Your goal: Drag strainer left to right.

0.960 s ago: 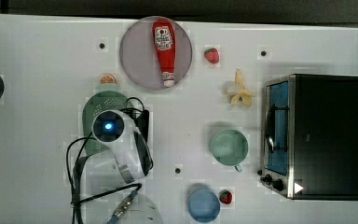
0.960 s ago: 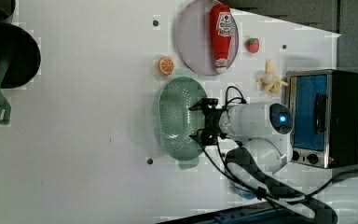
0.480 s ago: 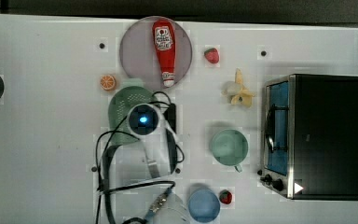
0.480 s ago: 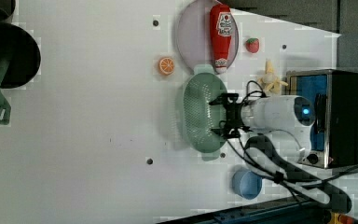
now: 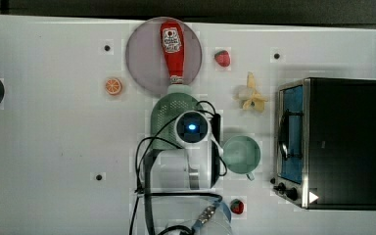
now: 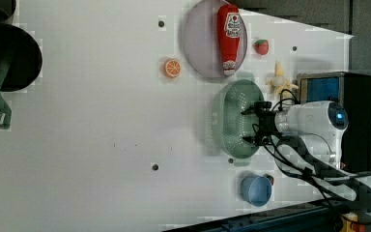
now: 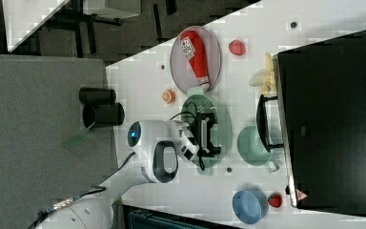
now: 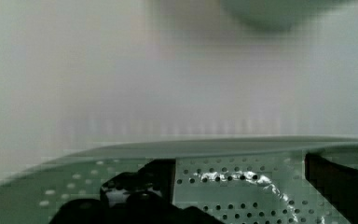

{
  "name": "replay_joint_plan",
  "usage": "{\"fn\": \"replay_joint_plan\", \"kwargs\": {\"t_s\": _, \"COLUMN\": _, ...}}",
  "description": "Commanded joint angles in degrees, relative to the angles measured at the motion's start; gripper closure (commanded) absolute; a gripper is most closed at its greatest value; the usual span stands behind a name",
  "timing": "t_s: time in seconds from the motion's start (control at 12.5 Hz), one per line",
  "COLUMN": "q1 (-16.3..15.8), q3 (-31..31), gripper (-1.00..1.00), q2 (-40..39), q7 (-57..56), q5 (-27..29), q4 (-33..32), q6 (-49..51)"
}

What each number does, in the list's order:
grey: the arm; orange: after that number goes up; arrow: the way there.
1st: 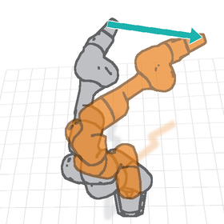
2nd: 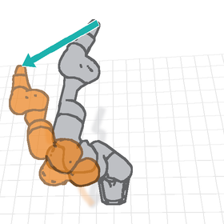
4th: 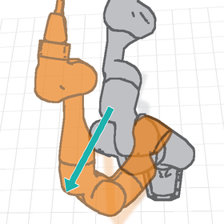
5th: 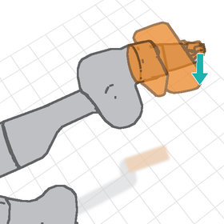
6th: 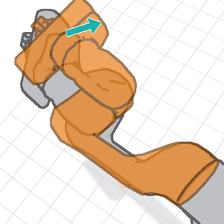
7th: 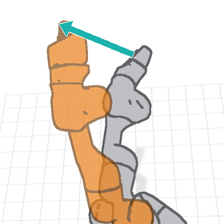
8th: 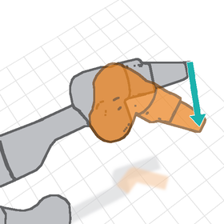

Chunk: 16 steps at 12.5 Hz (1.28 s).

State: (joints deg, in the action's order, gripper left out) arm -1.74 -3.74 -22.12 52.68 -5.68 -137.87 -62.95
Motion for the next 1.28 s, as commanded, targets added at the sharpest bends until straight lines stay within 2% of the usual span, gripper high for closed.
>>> {"fn": "replay_joint_plan", "kwargs": {"t_s": 0.08, "q1": 0.4, "q3": -2.1, "gripper": -1.0, "q2": 0.6, "q7": -8.5, "q5": 0.5, "q4": 2.0, "q6": -0.4}}
{"fn": "replay_joint_plan", "kwargs": {"t_s": 0.4, "q1": 0.8, "q3": -5.2, "gripper": -1.0, "q2": 0.6, "q7": -12.1, "q5": 0.5, "q4": 2.0, "q6": -1.1}}
{"fn": "replay_joint_plan", "kwargs": {"t_s": 0.56, "q1": 0.8, "q3": -4.8, "gripper": -1.0, "q2": 1.0, "q7": -14.4, "q5": 0.5, "q4": 2.2, "q6": -1.2}}
{"fn": "replay_joint_plan", "kwargs": {"t_s": 0.88, "q1": 0.8, "q3": -2.9, "gripper": -1.0, "q2": 6.6, "q7": -36.5, "q5": 0.6, "q4": 2.3, "q6": 1.4}}
{"fn": "replay_joint_plan", "kwargs": {"t_s": 1.04, "q1": 0.8, "q3": -2.5, "gripper": -1.0, "q2": 11.9, "q7": -45.4, "q5": 0.8, "q4": 3.2, "q6": 5.8}}
{"fn": "replay_joint_plan", "kwargs": {"t_s": 1.28, "q1": 0.8, "q3": -1.4, "gripper": -1.0, "q2": 20.7, "q7": -47.8, "q5": 0.8, "q4": 7.2, "q6": 19.4}}
